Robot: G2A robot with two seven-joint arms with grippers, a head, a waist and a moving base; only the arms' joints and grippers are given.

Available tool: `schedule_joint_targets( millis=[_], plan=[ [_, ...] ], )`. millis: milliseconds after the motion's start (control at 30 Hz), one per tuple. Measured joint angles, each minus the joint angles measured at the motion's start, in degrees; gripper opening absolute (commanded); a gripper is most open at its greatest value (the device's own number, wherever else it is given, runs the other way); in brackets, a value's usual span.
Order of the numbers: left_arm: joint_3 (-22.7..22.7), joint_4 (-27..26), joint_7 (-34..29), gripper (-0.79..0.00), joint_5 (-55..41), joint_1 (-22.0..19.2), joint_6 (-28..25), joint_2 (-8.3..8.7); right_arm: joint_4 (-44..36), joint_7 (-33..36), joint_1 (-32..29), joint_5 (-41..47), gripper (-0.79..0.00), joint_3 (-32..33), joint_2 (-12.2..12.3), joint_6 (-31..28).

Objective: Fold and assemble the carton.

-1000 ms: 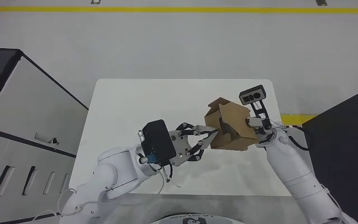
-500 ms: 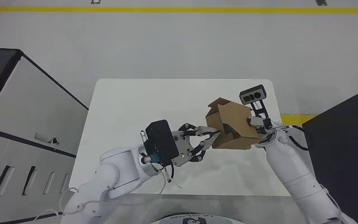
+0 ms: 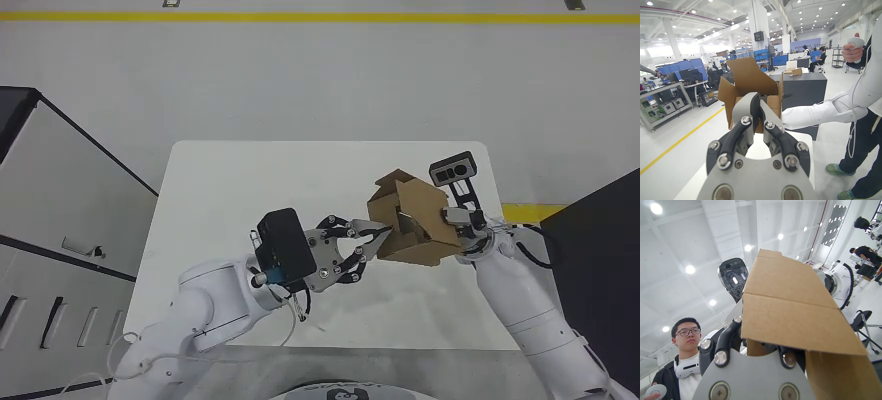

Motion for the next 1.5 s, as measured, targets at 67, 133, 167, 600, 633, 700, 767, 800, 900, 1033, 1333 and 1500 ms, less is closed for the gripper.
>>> schedule_joint_targets(
  millis=[67,133,167,600,633,700,767,800,900,1033,1333,1500],
  plan=[
    [0.0,0.1,0.0,-0.785,-0.1,0.0,0.0,-0.02,0.2,0.0,0.0,-0.1,-0.785,0.0,0.0,0.0],
    [0.0,0.1,0.0,-0.785,-0.1,-0.1,0.1,-0.03,0.4,0.0,0.1,-0.1,-0.785,0.1,0.0,0.0],
    [-0.1,0.1,0.1,-0.785,-0.1,-0.1,0.1,-0.05,0.6,0.0,0.1,-0.1,-0.785,0.1,0.0,0.0],
    [-2.2,-1.1,0.8,-0.785,-0.4,0.5,2.3,-0.07,5.3,0.0,-0.2,-0.2,-0.785,1.6,-0.3,0.0],
    [-2.3,-1.4,0.7,-0.785,-0.3,0.6,2.2,-0.06,5.9,0.0,-0.2,-0.3,-0.785,1.7,-0.3,0.0],
    [-2.1,-1.9,0.4,-0.785,-0.2,0.8,1.7,-0.04,7.6,0.0,-0.2,-0.8,-0.785,2.0,-0.5,0.0],
    [-1.7,-2.2,0.1,-0.785,0.1,0.8,1.2,-0.04,9.2,-0.1,0.1,-1.8,-0.785,2.1,-0.6,0.0],
    [-1.5,-2.3,-0.1,-0.785,0.3,0.8,1.0,-0.04,9.8,-0.4,0.2,-2.3,-0.785,2.2,-0.6,0.2],
    [-0.6,-2.1,-1.1,-0.785,1.5,0.6,0.3,-0.05,10.4,-2.0,0.5,-4.4,-0.785,2.3,-0.8,0.6],
    [0.4,-1.8,-2.8,-0.785,4.1,0.2,0.8,-0.11,9.4,-3.0,0.4,-6.7,-0.785,2.7,-0.9,0.9],
    [0.8,-1.5,-3.6,-0.785,7.0,-0.3,5.0,-0.42,7.1,-1.6,-0.3,-9.3,-0.785,4.5,-1.0,0.5],
    [0.6,-1.4,-3.9,-0.785,6.9,-0.1,4.8,-0.42,6.1,0.0,-0.3,-9.5,-0.785,5.1,-1.2,0.1]
  ],
)
